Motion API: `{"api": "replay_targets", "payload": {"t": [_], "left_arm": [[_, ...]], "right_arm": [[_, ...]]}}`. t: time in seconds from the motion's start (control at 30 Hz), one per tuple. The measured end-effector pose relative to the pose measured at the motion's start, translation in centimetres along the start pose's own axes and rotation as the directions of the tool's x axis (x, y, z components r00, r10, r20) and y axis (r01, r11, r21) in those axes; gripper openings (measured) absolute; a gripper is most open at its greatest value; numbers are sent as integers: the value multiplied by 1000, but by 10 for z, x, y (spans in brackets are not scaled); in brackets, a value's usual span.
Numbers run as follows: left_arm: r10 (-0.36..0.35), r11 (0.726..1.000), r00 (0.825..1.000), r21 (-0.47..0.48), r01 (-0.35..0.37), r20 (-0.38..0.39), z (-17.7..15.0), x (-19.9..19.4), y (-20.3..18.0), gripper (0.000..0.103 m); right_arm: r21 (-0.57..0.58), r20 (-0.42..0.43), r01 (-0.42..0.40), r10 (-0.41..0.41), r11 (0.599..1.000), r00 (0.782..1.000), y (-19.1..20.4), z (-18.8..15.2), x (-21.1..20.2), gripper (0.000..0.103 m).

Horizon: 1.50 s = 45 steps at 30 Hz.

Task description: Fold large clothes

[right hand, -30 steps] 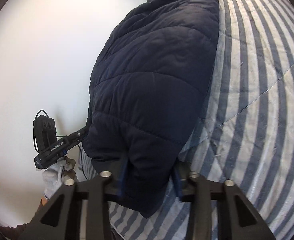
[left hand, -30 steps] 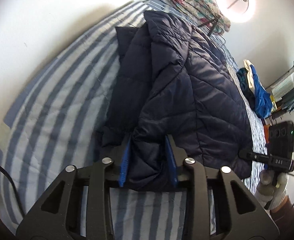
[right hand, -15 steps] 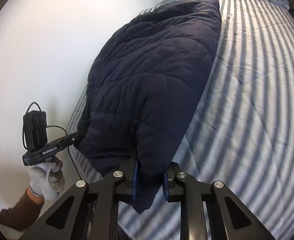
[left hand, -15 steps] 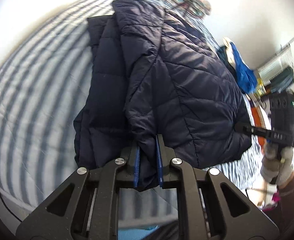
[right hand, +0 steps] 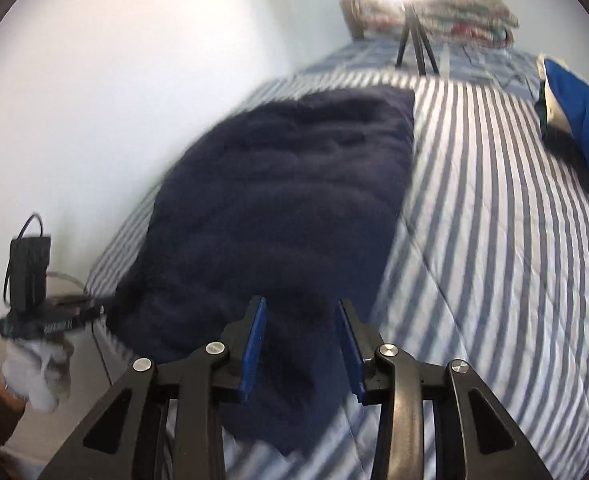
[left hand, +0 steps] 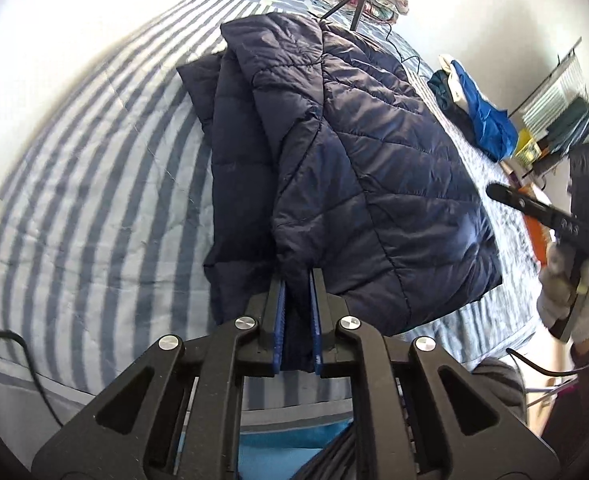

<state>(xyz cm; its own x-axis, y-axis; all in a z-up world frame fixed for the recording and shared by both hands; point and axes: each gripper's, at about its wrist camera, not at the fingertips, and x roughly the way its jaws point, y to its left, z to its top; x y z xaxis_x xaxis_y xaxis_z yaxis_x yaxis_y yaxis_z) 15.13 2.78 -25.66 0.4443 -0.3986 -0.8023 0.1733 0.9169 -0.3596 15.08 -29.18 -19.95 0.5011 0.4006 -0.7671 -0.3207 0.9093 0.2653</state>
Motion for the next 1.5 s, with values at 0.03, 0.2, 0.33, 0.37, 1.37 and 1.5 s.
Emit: {"api": "replay_targets", "payload": {"t": [0.03,0.2,0.33,0.37,1.37,1.5], "left_arm": [[-1,1000,1000,-1,1,1,2,0,-1,9],[-61,998,998,-32,61,5,6,-11,11,13],[-106,991,993,-77,110,47,17,-26,24,60],[-136,985,988,-98,142,72,23,-31,30,64],[-560,692,820,-477,541,117,109,85,133,82],[-558,714,825,-457,531,86,120,92,124,82]], "right_arm": [[-16,-21,10,-11,1000,1000,2,3,10,38],[-67,-79,23,-29,997,996,21,-6,42,39],[-68,-62,-16,12,998,998,16,-1,19,41],[-64,-47,-24,21,998,999,13,-2,13,49],[314,-11,-306,326,899,945,-104,-1,60,97],[365,31,-365,381,856,924,-109,4,71,97]]}}
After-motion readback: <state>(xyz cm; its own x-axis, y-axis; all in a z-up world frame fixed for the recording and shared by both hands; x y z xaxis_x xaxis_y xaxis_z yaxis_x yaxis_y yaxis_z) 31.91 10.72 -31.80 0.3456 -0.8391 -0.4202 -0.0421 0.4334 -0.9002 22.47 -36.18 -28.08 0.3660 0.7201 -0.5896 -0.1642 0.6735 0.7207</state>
